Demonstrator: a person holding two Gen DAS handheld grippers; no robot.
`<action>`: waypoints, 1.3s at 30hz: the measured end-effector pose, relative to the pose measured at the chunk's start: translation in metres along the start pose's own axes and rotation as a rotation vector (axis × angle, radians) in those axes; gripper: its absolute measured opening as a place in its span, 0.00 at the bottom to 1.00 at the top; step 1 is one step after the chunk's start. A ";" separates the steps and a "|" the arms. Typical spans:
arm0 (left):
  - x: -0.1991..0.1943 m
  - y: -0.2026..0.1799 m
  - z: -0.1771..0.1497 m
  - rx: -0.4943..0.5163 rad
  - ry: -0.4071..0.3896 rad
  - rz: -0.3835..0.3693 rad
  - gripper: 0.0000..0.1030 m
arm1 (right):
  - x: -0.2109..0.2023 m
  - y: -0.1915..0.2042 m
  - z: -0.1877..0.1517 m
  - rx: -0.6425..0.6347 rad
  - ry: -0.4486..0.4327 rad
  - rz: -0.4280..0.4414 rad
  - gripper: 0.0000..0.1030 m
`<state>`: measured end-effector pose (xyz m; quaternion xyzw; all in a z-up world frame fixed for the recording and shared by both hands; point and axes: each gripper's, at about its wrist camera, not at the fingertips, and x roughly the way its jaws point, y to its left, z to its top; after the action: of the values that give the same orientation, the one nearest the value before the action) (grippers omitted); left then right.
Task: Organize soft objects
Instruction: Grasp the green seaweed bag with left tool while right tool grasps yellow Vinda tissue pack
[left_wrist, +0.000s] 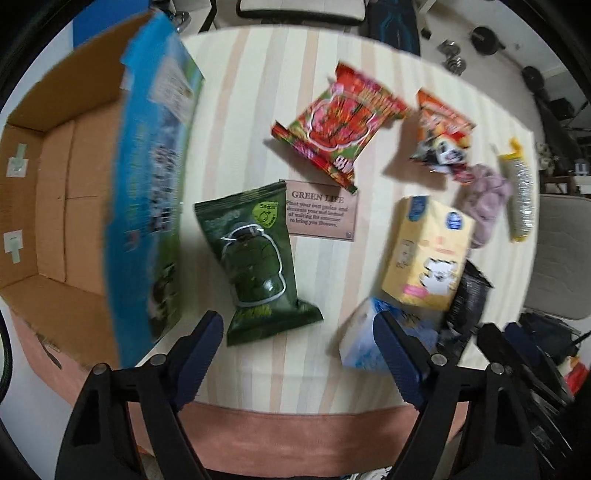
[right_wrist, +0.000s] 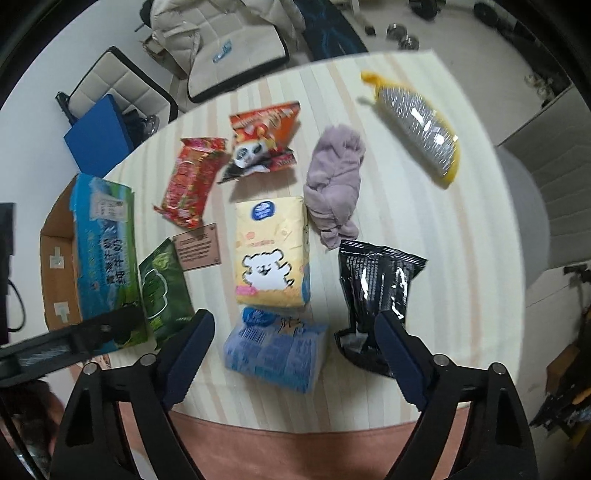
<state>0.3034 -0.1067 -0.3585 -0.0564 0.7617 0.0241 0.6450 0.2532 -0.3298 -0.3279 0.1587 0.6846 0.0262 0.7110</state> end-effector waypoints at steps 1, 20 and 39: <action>0.010 -0.002 0.003 -0.003 0.017 0.015 0.81 | 0.003 -0.003 0.001 0.005 0.006 0.009 0.87; 0.068 -0.004 0.040 -0.032 0.056 0.121 0.78 | 0.081 0.027 0.045 0.024 0.145 0.059 0.75; 0.057 0.003 0.046 0.086 0.112 -0.094 0.75 | 0.083 0.005 0.019 -0.001 0.248 -0.036 0.66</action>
<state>0.3390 -0.1014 -0.4223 -0.0656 0.7934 -0.0419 0.6038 0.2778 -0.3078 -0.4061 0.1416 0.7701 0.0330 0.6211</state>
